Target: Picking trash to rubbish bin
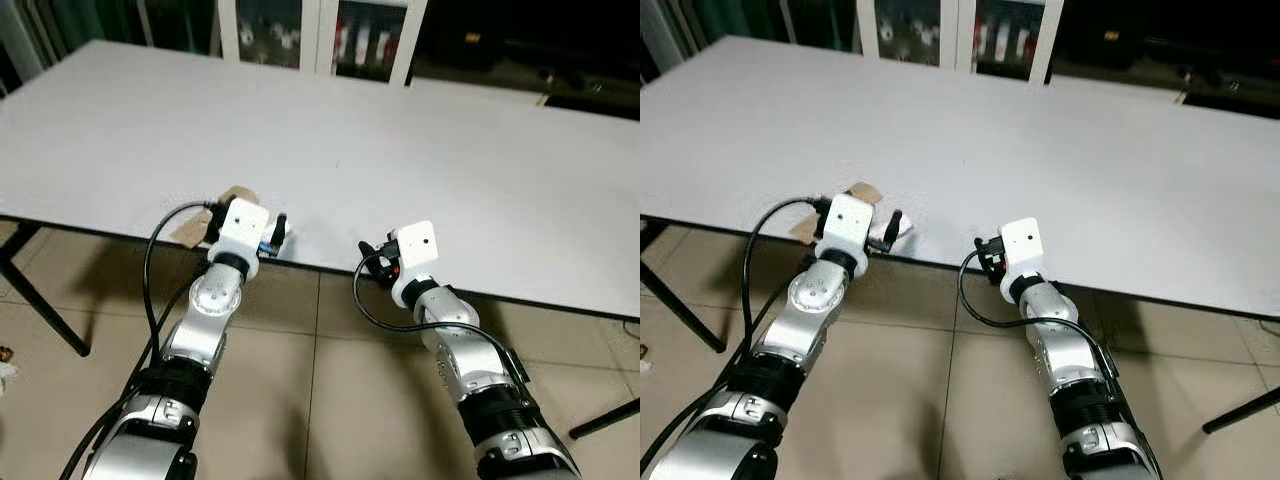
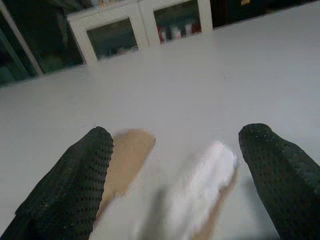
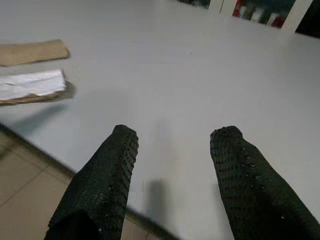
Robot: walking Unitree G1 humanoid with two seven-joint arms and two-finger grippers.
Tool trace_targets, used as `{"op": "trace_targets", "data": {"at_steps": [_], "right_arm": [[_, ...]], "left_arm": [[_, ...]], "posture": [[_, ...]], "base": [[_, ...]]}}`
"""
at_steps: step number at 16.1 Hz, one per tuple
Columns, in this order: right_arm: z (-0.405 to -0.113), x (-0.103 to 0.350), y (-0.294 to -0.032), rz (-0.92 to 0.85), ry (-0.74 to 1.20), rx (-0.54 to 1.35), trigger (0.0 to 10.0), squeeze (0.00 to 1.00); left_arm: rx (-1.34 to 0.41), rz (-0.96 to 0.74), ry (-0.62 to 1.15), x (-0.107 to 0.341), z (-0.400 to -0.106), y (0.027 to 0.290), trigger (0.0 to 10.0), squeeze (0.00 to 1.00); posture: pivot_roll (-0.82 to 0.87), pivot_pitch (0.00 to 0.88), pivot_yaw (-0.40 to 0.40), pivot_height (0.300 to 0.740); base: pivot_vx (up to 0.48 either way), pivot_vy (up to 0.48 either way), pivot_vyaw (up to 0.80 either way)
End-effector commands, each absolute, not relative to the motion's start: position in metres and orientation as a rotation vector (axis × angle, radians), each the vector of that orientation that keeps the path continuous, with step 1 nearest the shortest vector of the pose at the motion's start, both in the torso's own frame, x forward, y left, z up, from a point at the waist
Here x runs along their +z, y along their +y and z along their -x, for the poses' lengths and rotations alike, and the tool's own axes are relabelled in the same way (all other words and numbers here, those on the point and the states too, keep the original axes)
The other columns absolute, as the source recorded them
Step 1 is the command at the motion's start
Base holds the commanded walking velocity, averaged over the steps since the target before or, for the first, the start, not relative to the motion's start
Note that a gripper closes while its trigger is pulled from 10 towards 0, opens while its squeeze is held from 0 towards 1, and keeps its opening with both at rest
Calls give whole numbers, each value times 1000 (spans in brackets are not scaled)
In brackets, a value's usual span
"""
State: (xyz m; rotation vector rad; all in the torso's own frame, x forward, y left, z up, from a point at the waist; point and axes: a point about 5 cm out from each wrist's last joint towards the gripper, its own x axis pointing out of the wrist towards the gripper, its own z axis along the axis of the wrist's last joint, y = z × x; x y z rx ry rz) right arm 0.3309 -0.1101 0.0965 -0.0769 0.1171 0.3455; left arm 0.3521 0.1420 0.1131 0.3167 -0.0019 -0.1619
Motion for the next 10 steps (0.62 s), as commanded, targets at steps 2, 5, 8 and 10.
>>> {"op": "trace_targets", "data": {"at_steps": [2,5,8,10], "right_arm": [[-331,97,-113,76,119,336,10000,0],[-331,96,-115,79,120,330,10000,0],[-329,96,-114,77,120,335,10000,0],[-326,95,-115,75,122,332,10000,0]], "left_arm": [[-118,-280,96,100,-356,155,10000,0],[-77,-287,109,103,-362,168,10000,0],[-72,-289,104,109,-368,170,10000,0],[-109,-294,91,114,-372,168,10000,0]], "posture": [[-10,16,-59,740],[-10,19,-61,740],[-17,26,-63,740],[-20,40,-64,740]], "base": [[0,0,0],[0,0,0],[0,0,0],[0,0,0]]}}
